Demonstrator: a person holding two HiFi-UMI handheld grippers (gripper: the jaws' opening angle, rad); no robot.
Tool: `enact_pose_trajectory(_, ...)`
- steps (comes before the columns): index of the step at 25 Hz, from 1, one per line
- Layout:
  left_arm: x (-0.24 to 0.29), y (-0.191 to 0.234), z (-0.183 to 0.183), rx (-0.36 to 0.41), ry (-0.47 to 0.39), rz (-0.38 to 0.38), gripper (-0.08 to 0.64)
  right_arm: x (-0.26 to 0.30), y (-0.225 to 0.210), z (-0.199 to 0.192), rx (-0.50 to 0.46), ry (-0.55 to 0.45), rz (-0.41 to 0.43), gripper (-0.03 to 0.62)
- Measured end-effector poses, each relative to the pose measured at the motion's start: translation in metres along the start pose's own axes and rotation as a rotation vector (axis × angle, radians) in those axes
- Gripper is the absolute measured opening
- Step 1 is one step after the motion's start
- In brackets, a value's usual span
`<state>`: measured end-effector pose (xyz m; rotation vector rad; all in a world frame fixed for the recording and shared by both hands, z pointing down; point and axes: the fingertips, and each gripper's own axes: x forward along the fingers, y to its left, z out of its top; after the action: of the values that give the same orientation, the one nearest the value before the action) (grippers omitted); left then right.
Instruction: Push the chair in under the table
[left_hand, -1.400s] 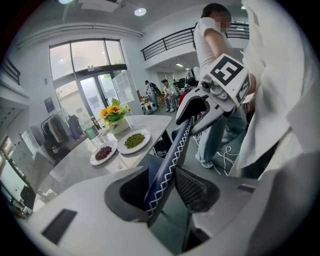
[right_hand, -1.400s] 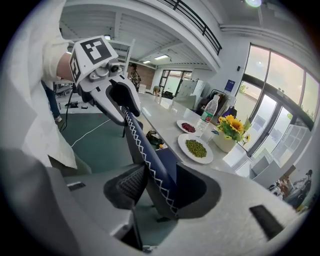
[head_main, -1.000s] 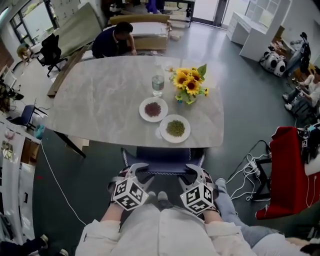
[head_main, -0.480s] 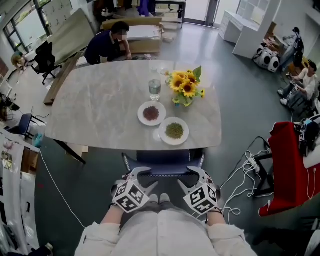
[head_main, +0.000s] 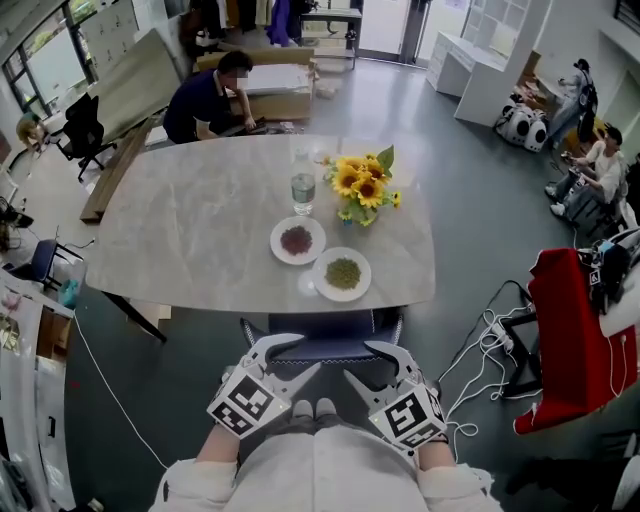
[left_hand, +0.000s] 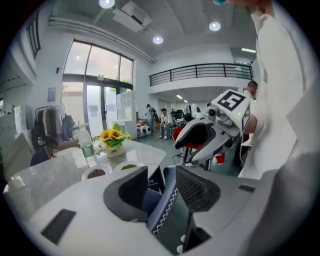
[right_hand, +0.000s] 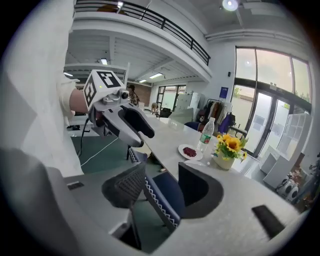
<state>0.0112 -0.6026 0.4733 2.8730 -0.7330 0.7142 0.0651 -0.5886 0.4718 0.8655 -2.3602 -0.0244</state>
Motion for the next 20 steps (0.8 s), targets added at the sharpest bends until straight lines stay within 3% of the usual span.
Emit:
enact_pose_trajectory(5, -0.022, 0.015, 0.057, -0.058, -0.185, 0.038, 0.157, -0.024, -0.012, 0.057, 0.038, -0.178, 0.014, 0.168)
enact_pose_trajectory(10, -0.05, 0.029, 0.108, -0.113, -0.284, 0.081, 0.119, -0.053, -0.028, 0.118, 0.09, -0.386, -0.014, 0.109)
enact_pose_trajectory(16, -0.066, 0.034, 0.145, -0.073, -0.374, 0.117, 0.071, -0.08, -0.048, 0.16, 0.136, -0.549, -0.062, 0.037)
enact_pose_trajectory(20, -0.07, 0.03, 0.157, -0.069, -0.42, 0.114, 0.055, -0.094, -0.063, 0.17, 0.152, -0.634, -0.161, 0.013)
